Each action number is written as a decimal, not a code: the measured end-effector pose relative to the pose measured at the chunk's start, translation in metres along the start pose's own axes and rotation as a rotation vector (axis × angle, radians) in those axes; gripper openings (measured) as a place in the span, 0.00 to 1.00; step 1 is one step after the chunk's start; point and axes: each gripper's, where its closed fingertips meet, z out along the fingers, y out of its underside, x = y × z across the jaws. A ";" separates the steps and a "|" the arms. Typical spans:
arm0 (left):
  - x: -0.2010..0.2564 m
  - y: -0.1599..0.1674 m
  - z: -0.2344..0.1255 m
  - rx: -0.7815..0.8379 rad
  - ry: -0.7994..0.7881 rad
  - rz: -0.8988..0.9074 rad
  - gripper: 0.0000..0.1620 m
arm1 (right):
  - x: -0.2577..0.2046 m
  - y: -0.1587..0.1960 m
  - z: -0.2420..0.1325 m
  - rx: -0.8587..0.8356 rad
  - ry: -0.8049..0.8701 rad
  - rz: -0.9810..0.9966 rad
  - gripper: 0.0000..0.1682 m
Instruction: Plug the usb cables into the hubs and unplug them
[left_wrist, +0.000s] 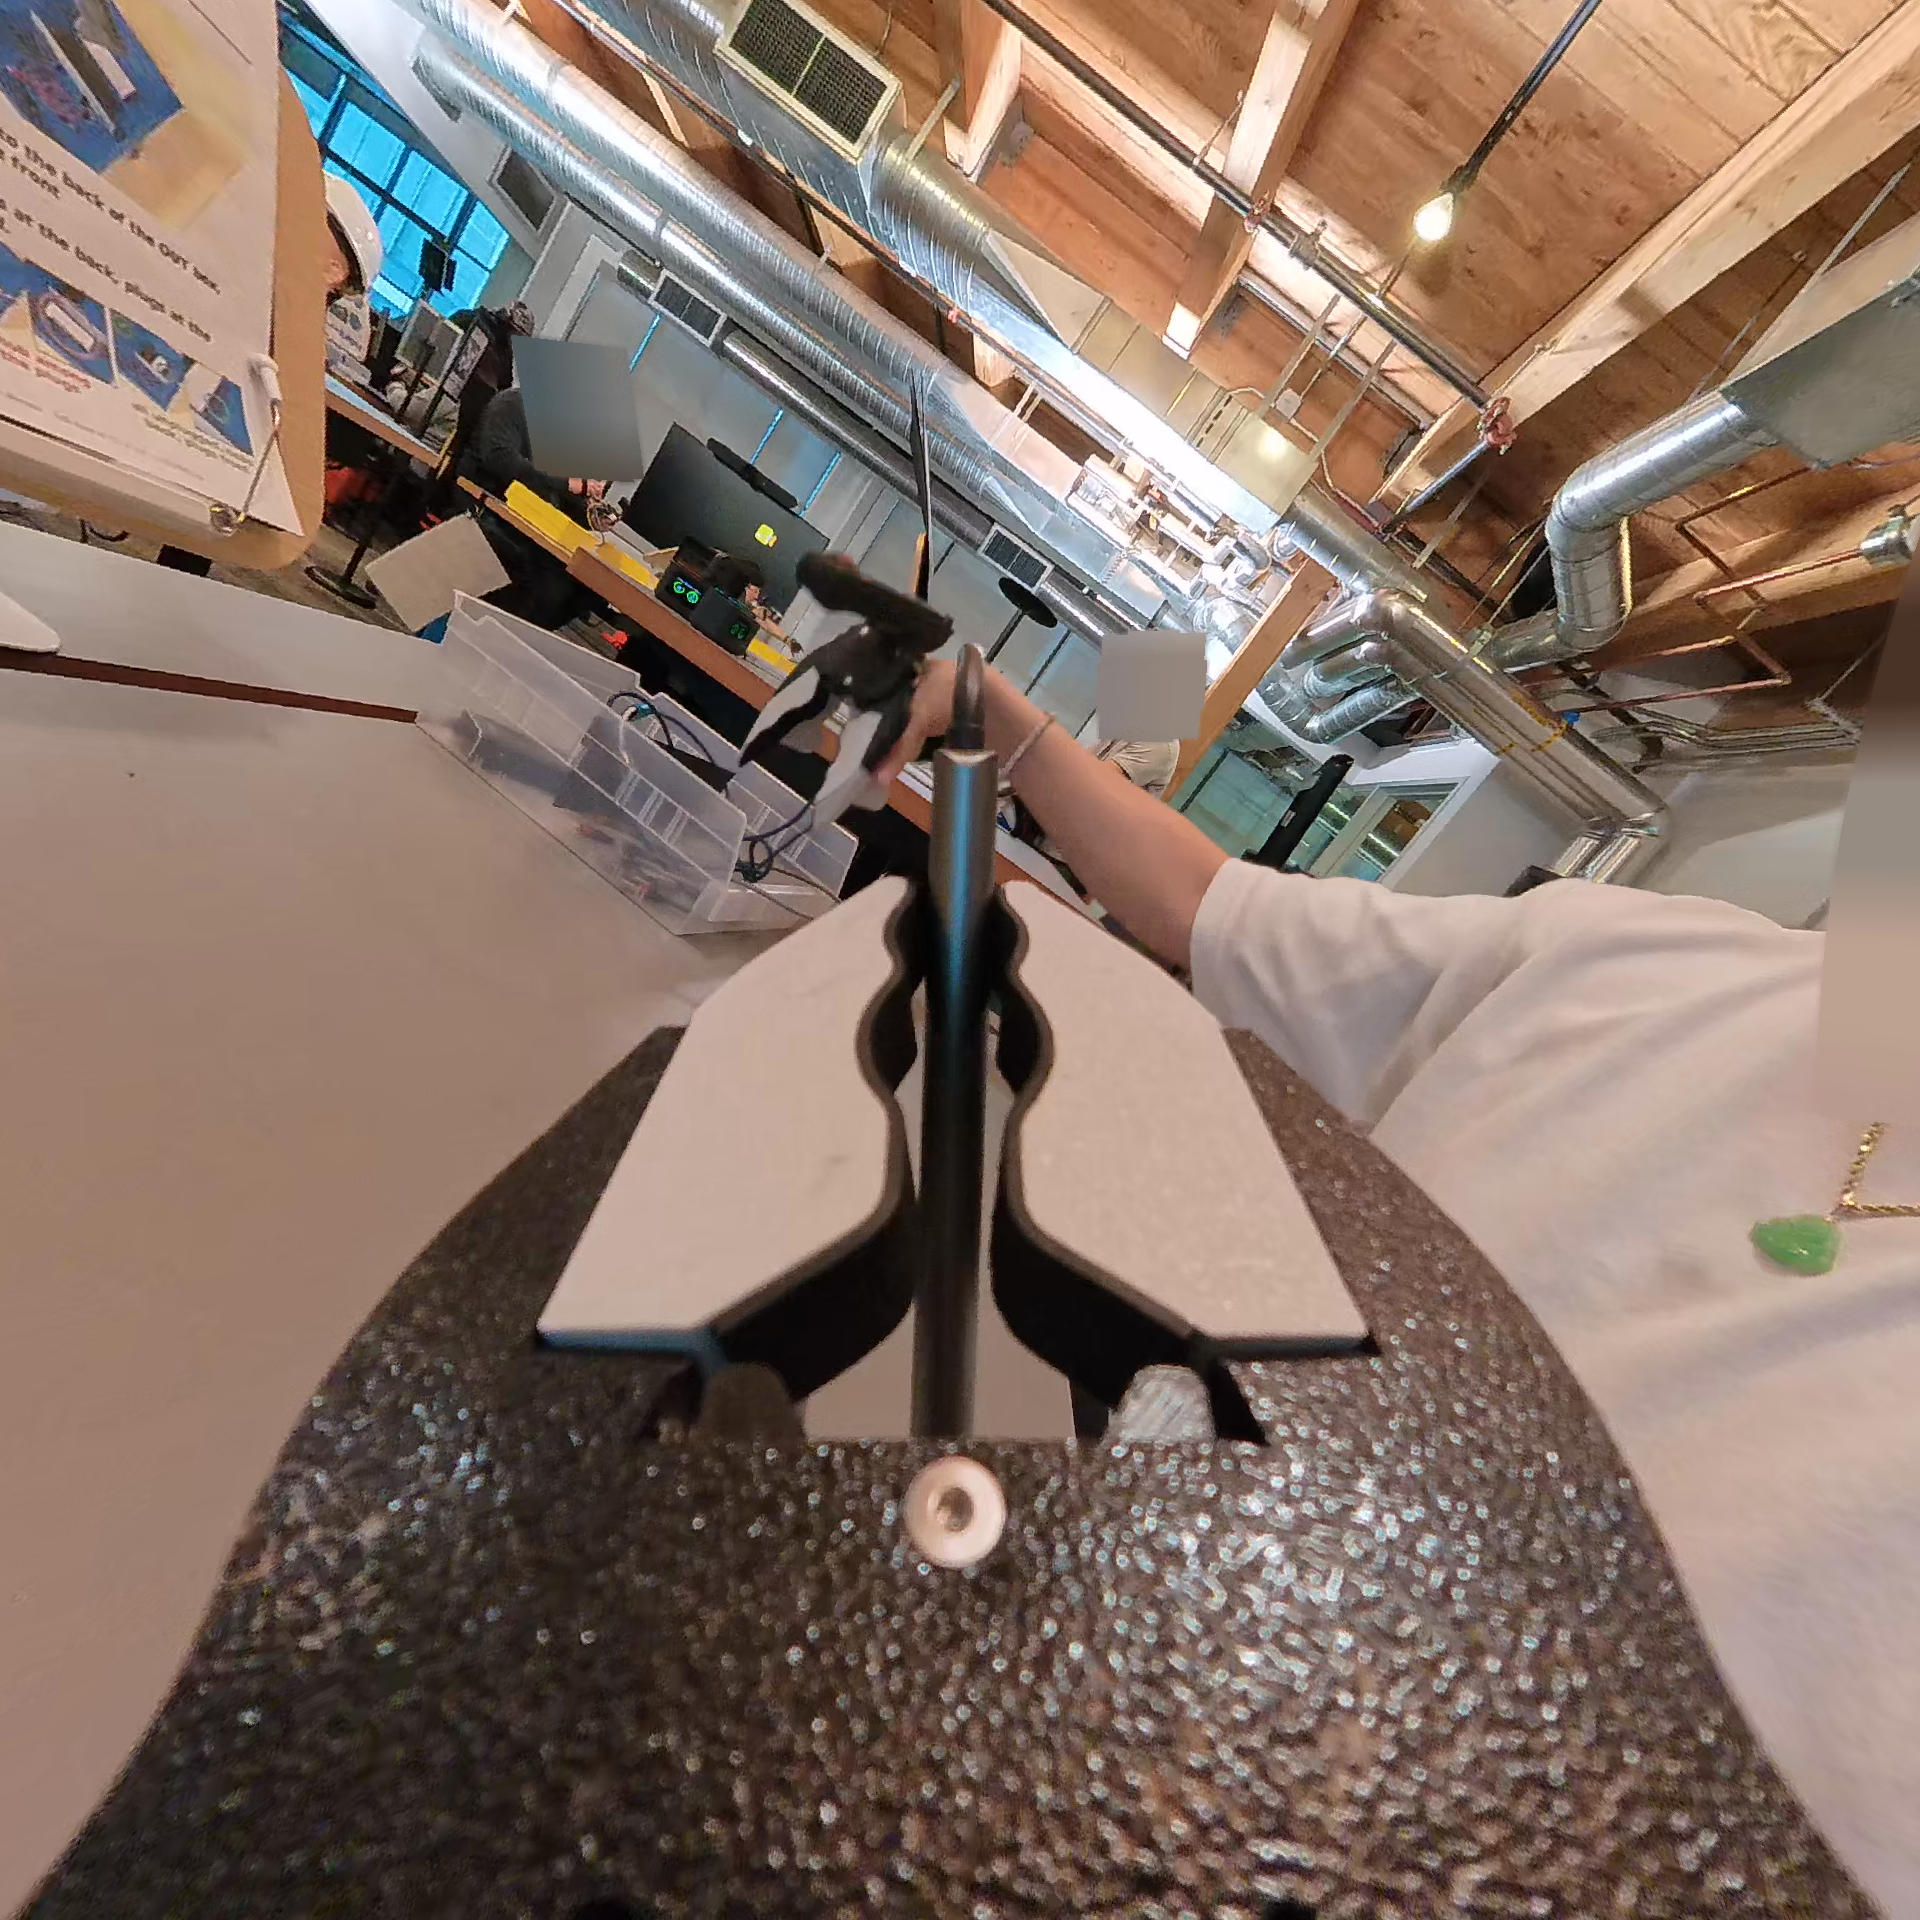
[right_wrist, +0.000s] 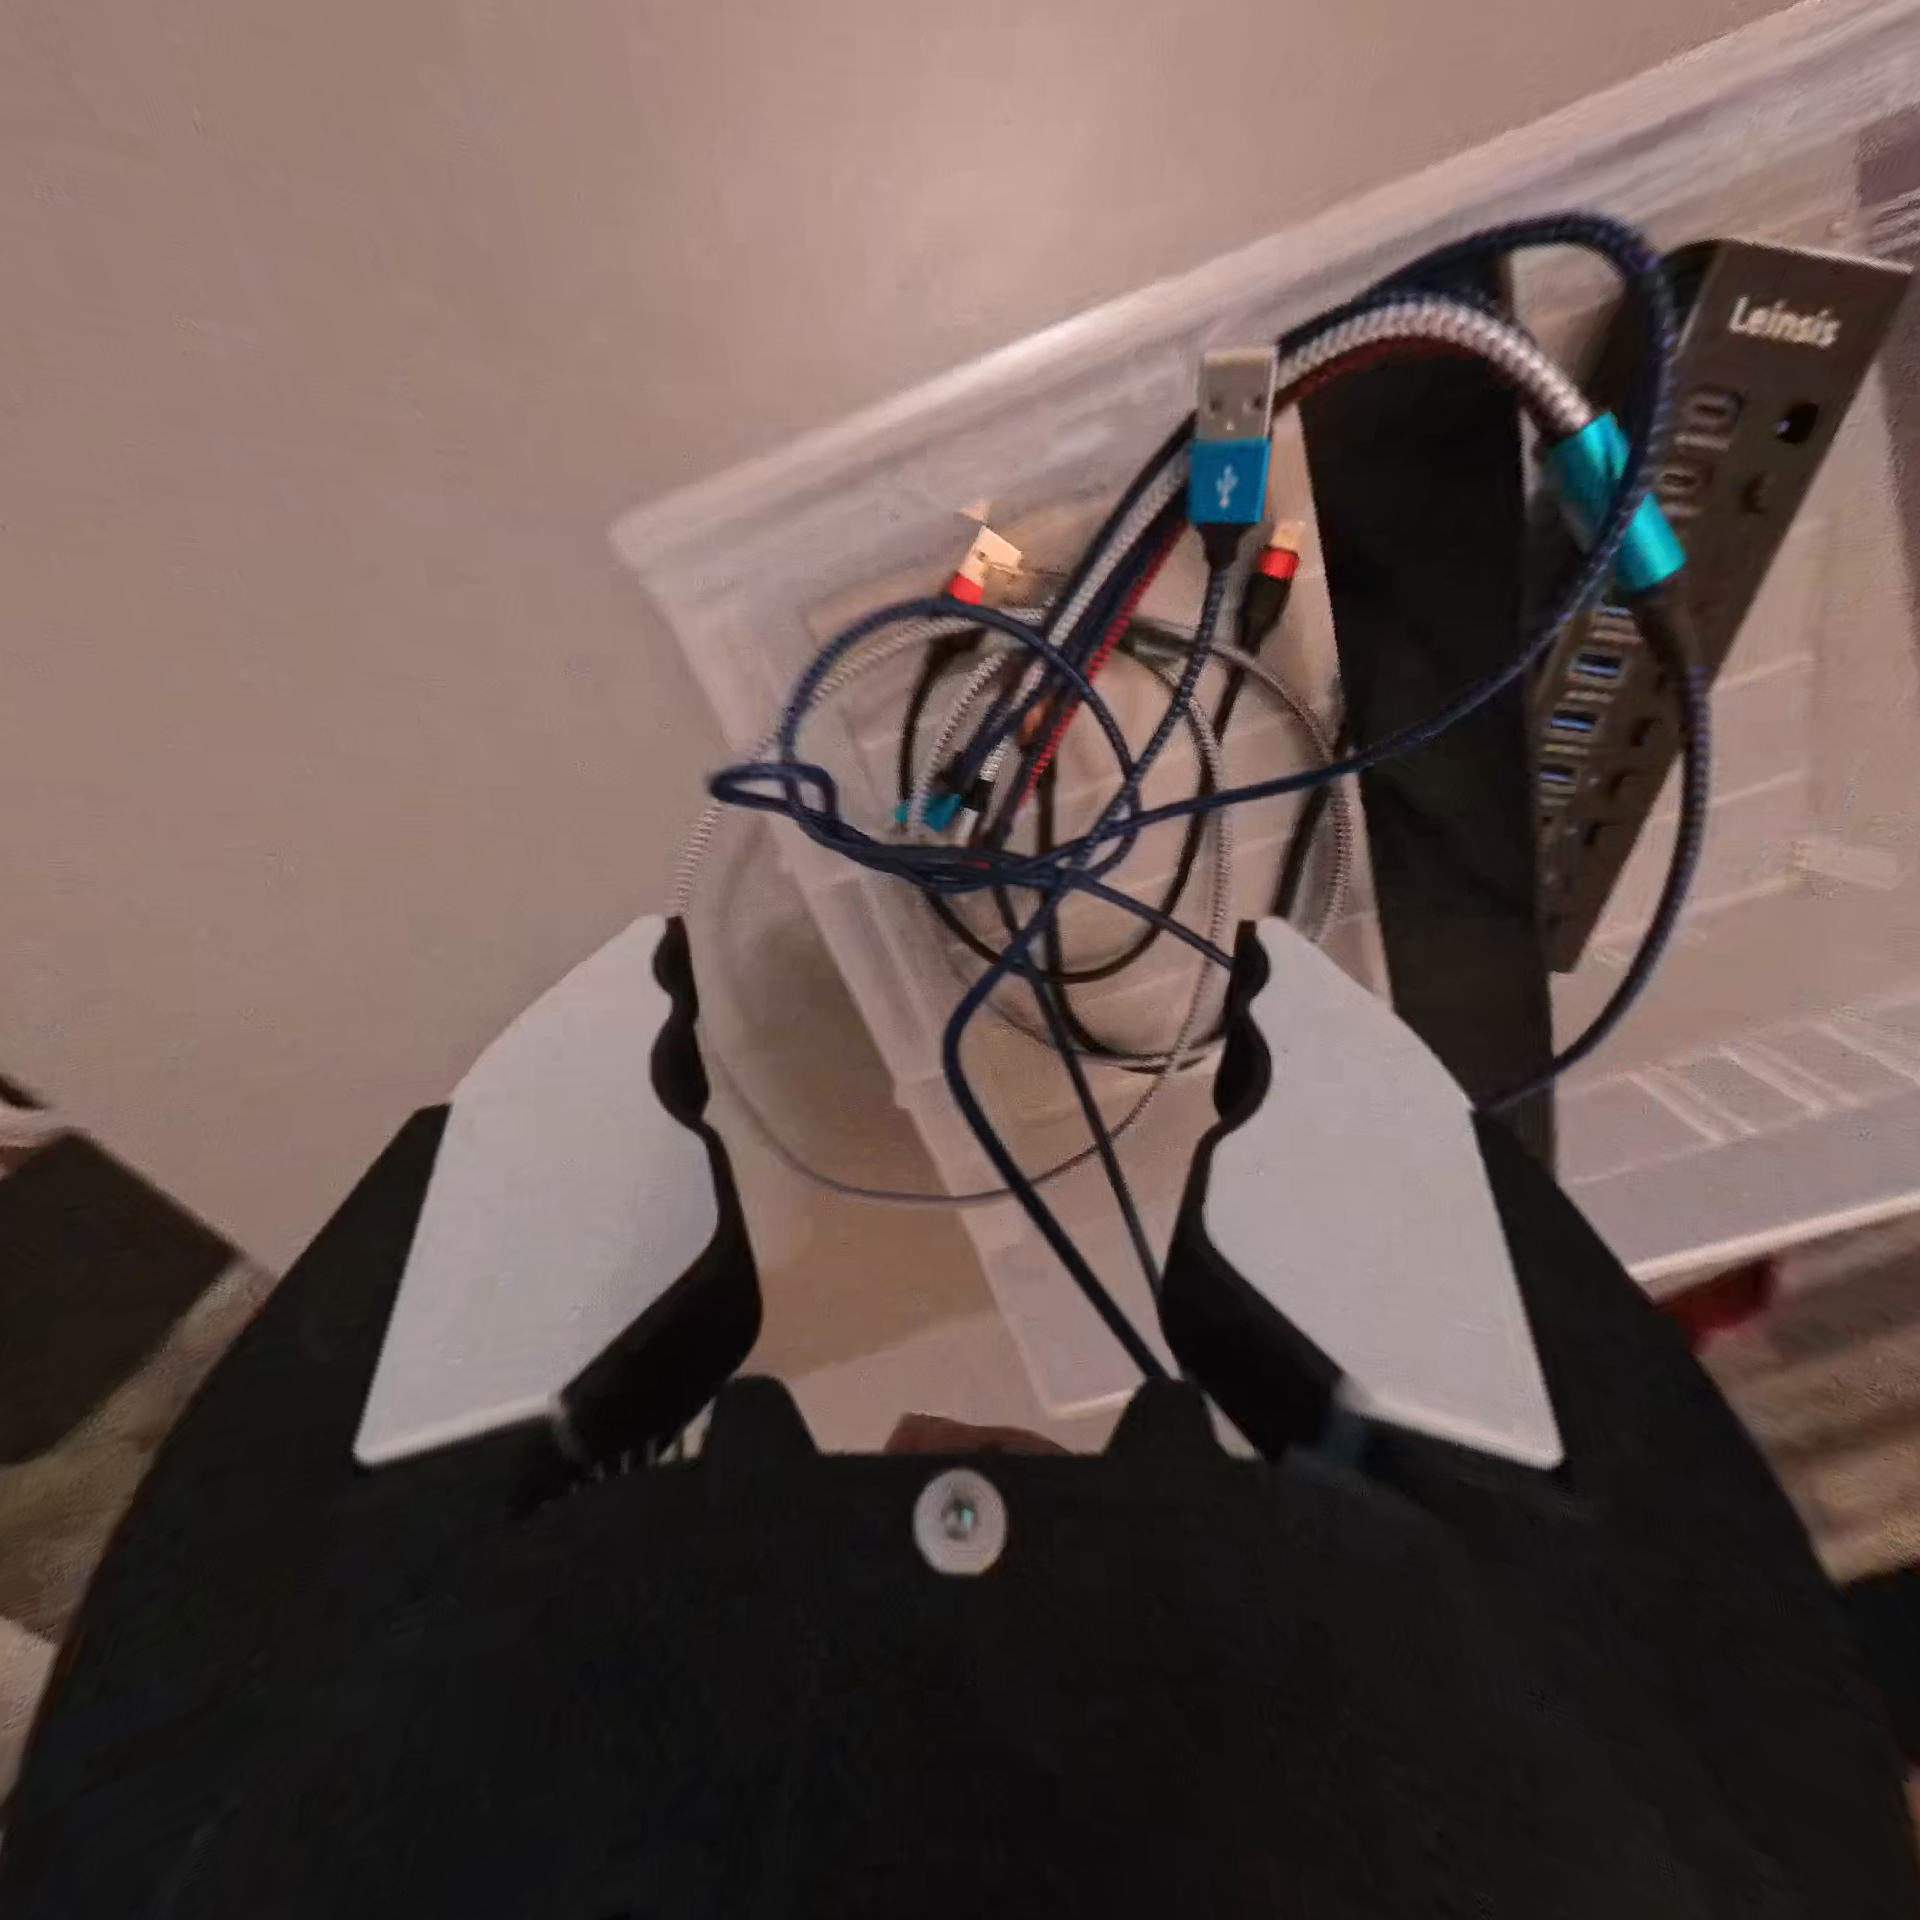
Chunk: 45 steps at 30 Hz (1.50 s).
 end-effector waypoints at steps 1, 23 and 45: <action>0.000 0.000 0.000 -0.001 0.000 0.000 0.06 | -0.008 -0.007 -0.011 0.052 -0.066 0.042 0.58; 0.001 0.044 0.063 -0.157 -0.006 0.152 0.06 | -0.338 -0.265 -0.050 0.903 -0.366 -0.458 0.18; -0.023 0.001 0.017 0.007 -0.224 0.282 0.19 | -0.020 -0.135 -0.151 0.609 0.351 -0.178 0.06</action>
